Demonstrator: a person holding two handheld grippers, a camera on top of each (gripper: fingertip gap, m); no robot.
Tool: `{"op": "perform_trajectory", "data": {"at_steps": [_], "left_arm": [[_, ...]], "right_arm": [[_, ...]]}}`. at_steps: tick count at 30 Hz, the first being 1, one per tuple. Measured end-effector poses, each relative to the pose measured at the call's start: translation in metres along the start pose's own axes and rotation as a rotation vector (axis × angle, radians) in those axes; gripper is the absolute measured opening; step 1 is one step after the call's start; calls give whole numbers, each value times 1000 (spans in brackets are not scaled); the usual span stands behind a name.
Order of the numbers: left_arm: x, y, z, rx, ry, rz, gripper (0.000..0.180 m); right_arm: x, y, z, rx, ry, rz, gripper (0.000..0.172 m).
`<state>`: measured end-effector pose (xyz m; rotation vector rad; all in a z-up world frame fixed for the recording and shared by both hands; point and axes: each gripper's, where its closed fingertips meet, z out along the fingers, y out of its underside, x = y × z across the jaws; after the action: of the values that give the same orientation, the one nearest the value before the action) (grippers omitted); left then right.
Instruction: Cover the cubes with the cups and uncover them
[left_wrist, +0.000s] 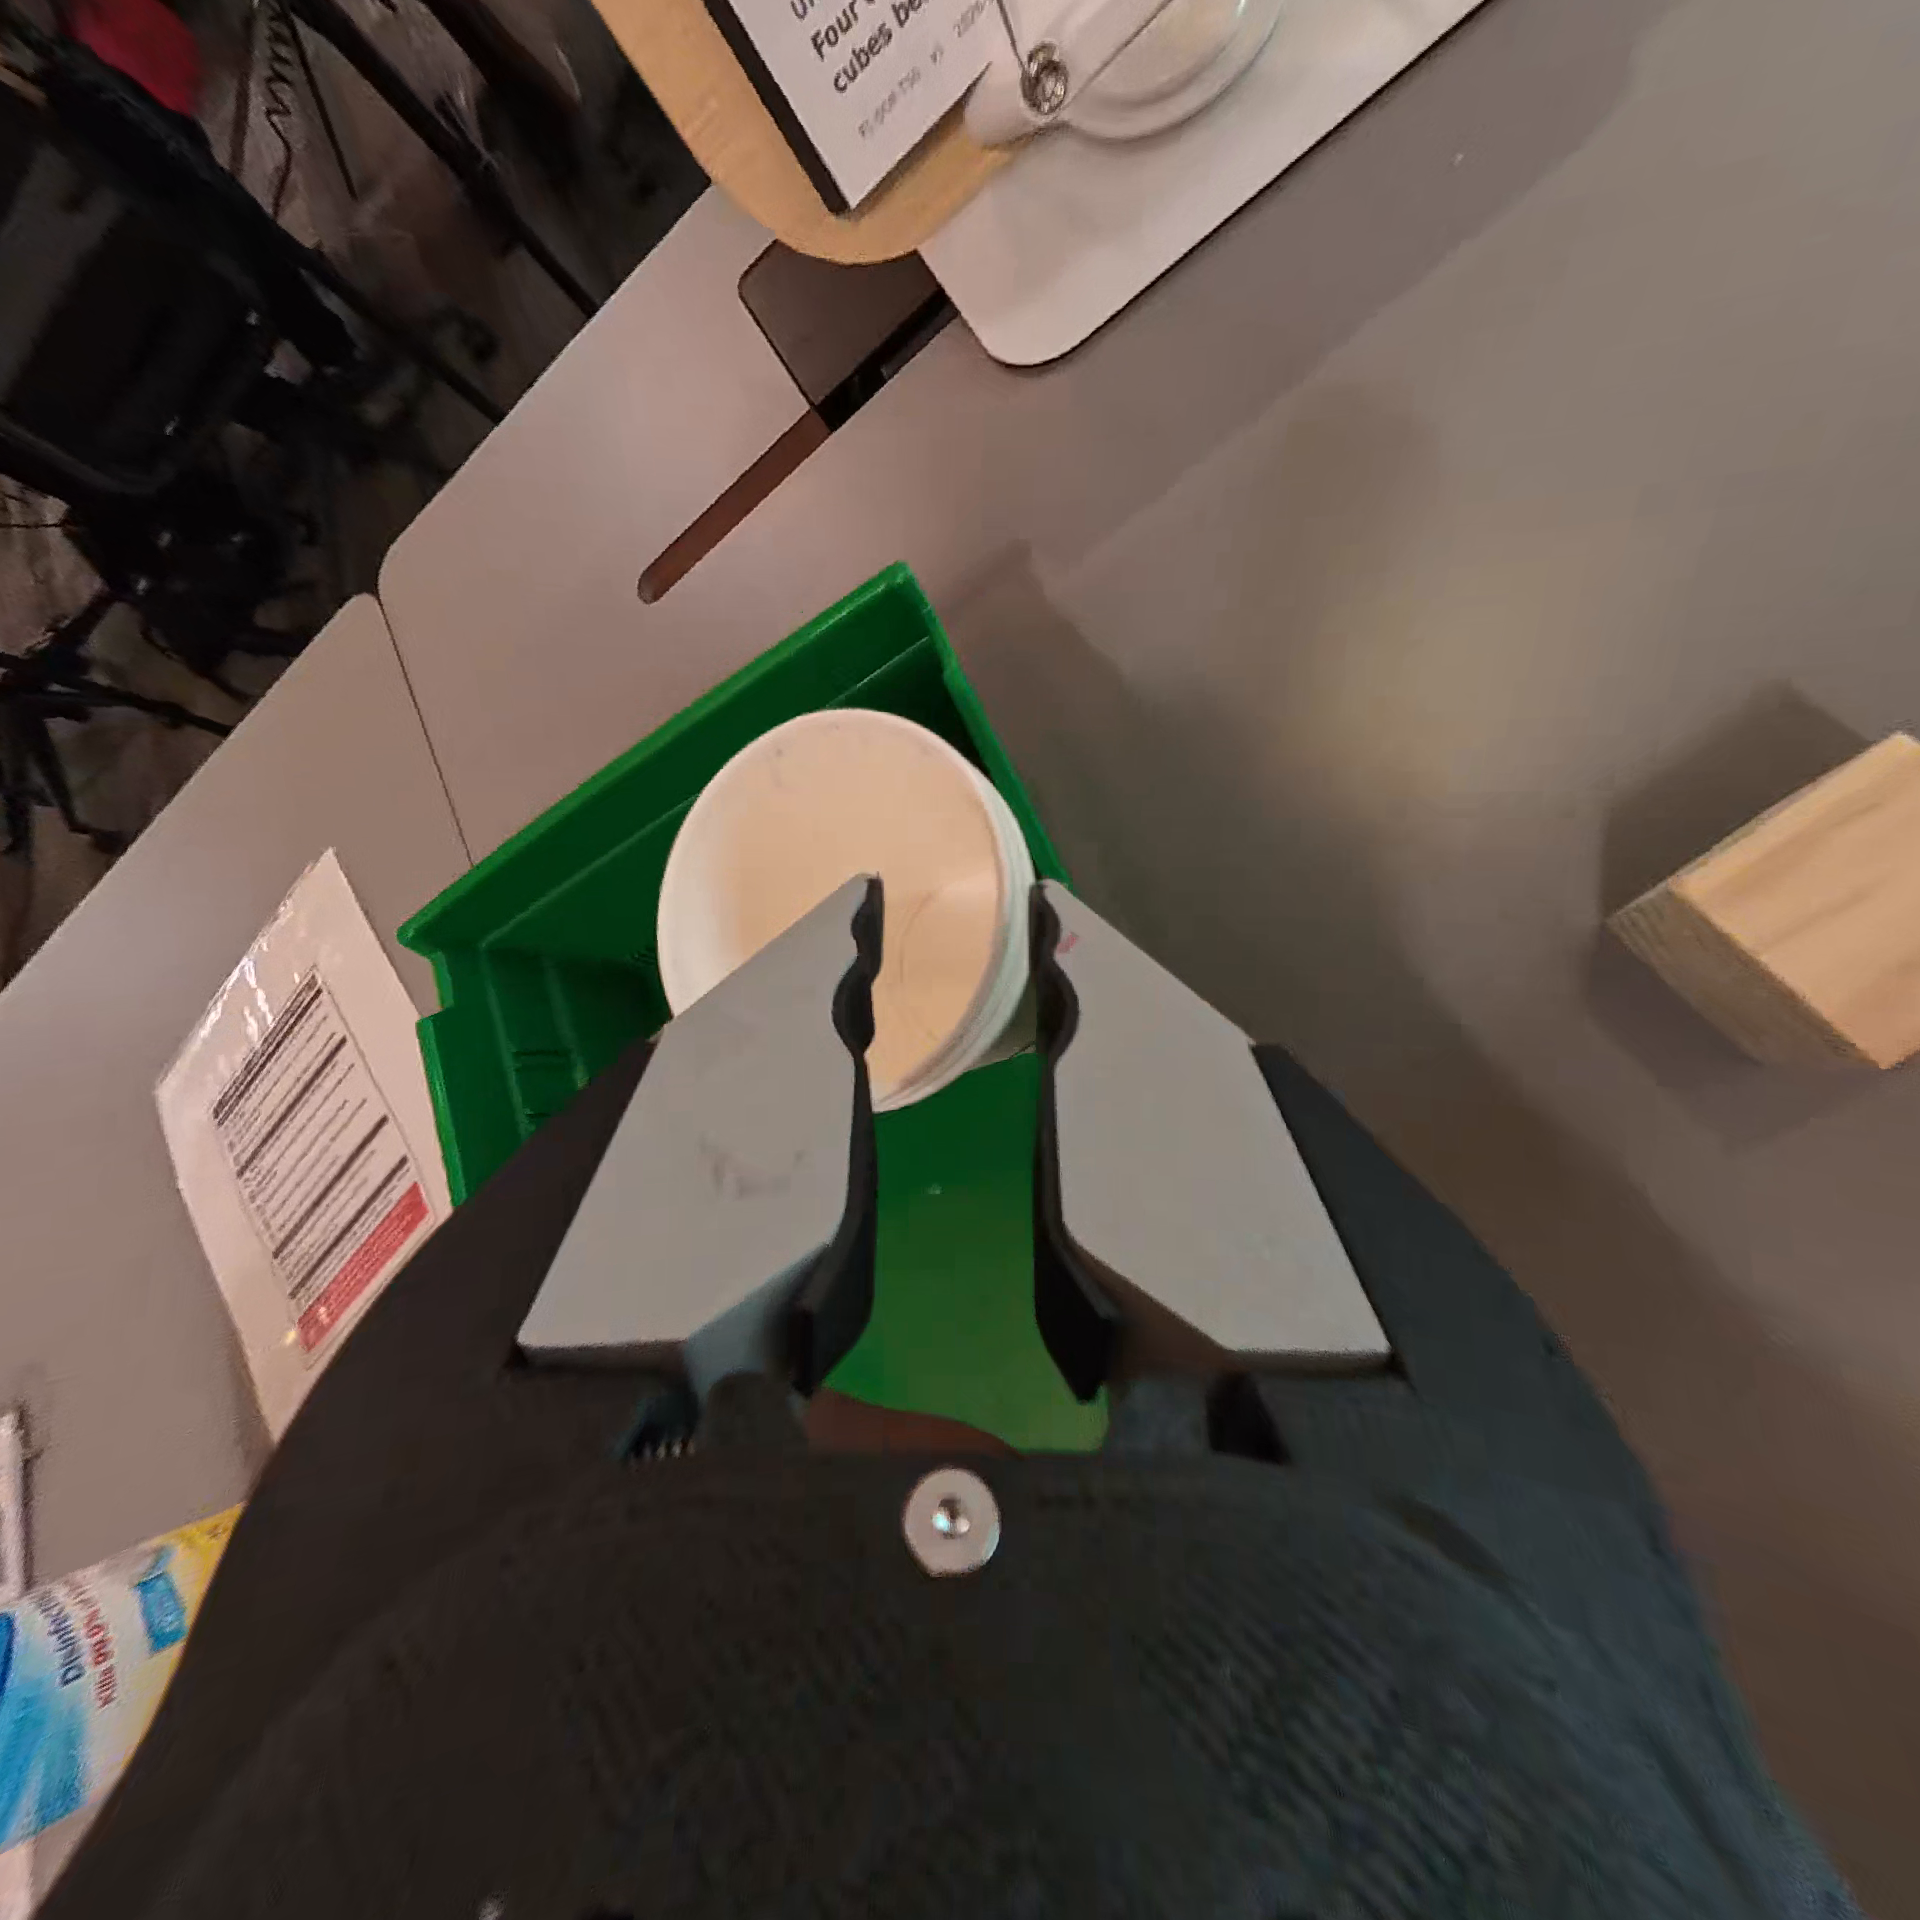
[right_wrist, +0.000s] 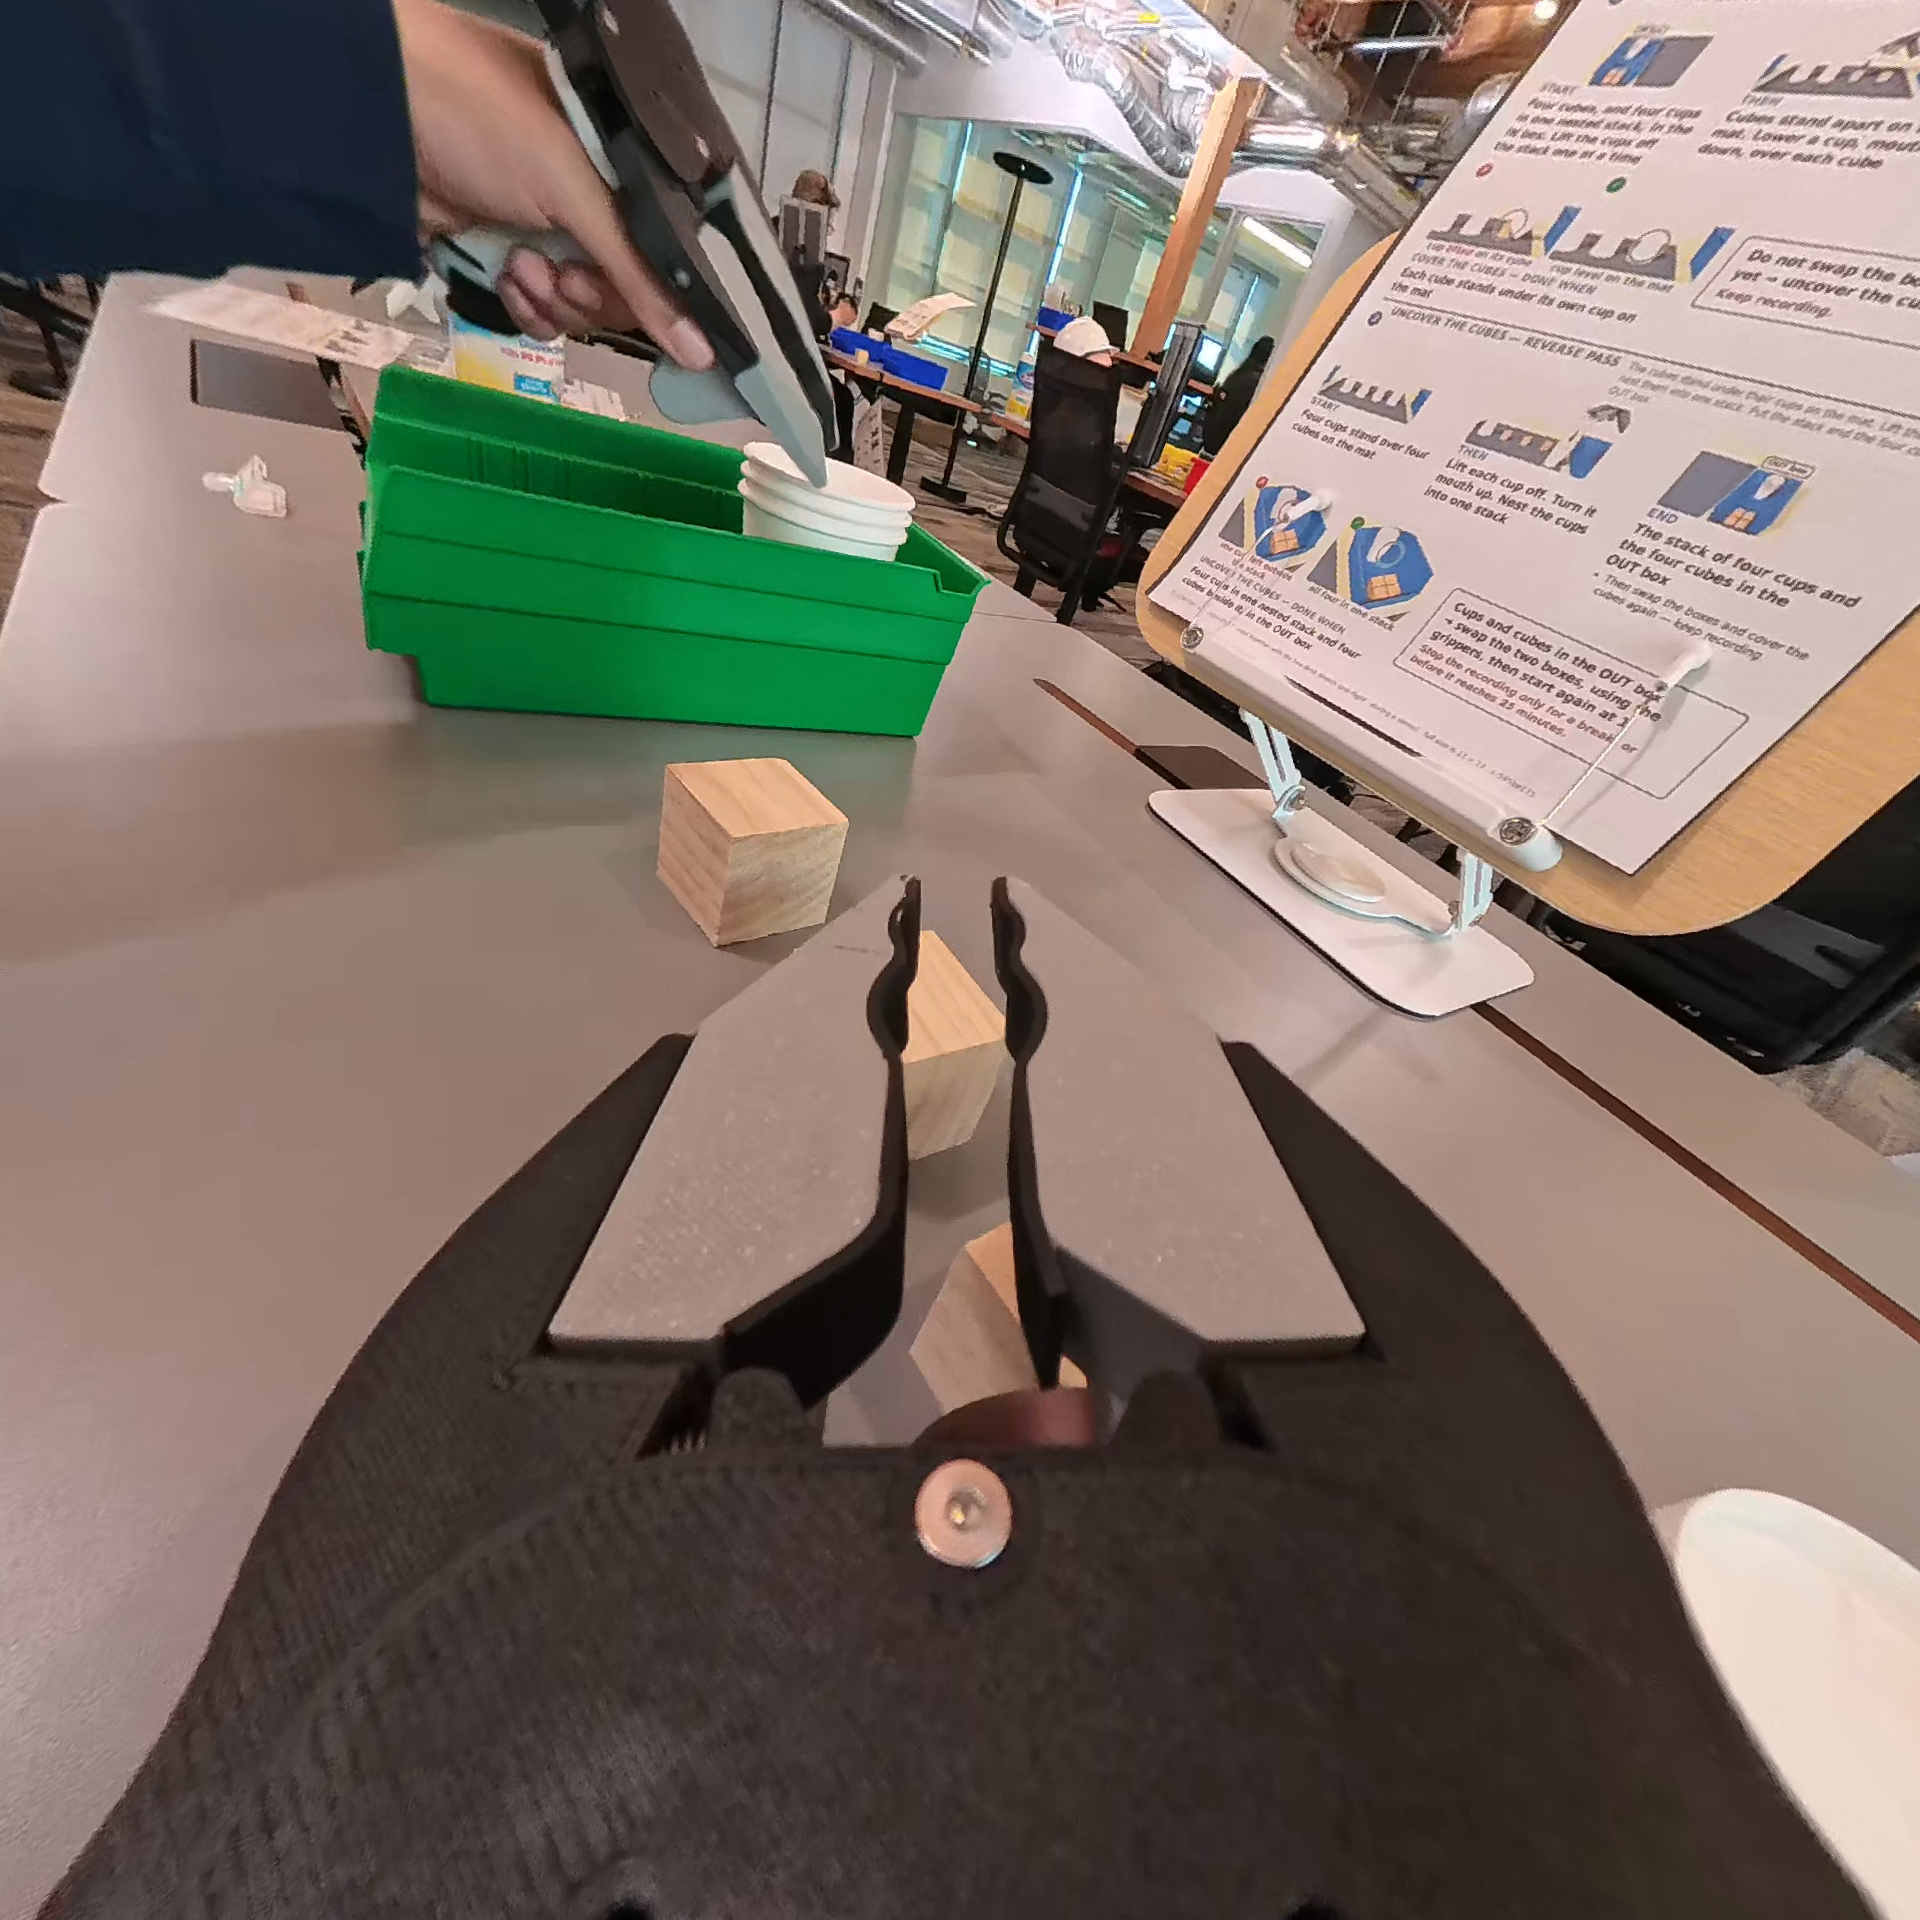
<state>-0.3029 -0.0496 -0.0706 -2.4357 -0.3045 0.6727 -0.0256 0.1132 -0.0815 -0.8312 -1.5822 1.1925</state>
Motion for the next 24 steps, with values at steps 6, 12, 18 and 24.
{"op": "perform_trajectory", "data": {"at_steps": [6,12,18,24], "left_arm": [[-1,10,12,-113,31,13,15],[0,12,11,-138,49,6,5],[5,7,6,-109,83,-33,4],[14,-2,-3,-21,237,-248,2]], "right_arm": [[-6,1,1,-9,-14,-8,9],[-8,-3,-1,-3,-16,-27,9],[-11,-5,-1,-3,-22,-43,9],[-15,-2,0,-19,-21,-73,7]]}}
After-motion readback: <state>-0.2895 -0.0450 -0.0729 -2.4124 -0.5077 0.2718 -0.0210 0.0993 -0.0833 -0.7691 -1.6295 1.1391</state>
